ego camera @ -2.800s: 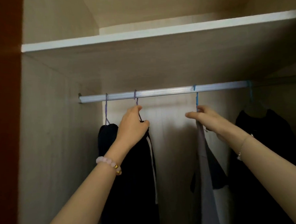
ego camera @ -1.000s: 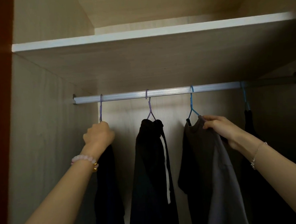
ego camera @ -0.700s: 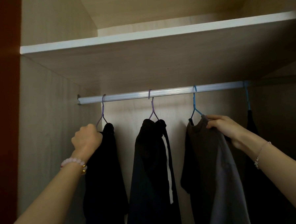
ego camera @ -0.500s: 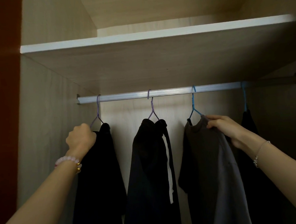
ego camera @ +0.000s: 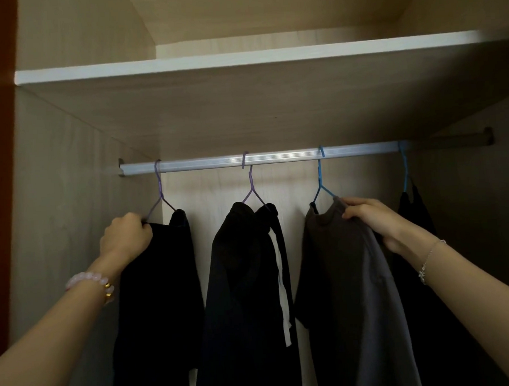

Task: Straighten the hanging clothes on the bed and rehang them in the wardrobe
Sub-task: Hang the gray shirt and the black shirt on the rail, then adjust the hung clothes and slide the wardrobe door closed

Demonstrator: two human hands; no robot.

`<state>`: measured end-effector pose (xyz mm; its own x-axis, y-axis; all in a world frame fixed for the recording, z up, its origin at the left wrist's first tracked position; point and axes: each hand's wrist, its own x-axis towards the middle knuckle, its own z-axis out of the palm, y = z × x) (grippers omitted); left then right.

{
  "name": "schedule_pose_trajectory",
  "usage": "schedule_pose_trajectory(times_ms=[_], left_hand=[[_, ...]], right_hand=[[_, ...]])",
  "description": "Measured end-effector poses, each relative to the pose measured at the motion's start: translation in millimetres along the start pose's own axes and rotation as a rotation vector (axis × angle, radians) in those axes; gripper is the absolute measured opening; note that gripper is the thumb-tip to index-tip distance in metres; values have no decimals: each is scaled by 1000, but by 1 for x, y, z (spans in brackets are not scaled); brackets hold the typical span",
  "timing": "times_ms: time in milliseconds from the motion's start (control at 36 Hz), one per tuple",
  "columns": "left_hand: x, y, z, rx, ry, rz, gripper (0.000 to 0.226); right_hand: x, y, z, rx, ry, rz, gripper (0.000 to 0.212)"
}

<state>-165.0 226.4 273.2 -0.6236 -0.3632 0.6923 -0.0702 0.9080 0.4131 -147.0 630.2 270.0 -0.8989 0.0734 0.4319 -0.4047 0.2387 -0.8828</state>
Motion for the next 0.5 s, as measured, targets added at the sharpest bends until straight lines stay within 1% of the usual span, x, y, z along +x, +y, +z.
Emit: schedule_pose_trajectory(times_ms=[250,389,444,500], left_hand=[[-4,7,6,-4,6,42,28],[-12,16,1,18,-47,-33,32],[-19,27,0,110,-6,-54,39],[-32,45,-3,166,86,-8,44]], right_hand=[[2,3,1,21,6,-3,45],[0,7,-4,33,8,-22,37],[-4,8,-7,29,10,-40,32],[-8,9,-11,-17,41,-71,36]])
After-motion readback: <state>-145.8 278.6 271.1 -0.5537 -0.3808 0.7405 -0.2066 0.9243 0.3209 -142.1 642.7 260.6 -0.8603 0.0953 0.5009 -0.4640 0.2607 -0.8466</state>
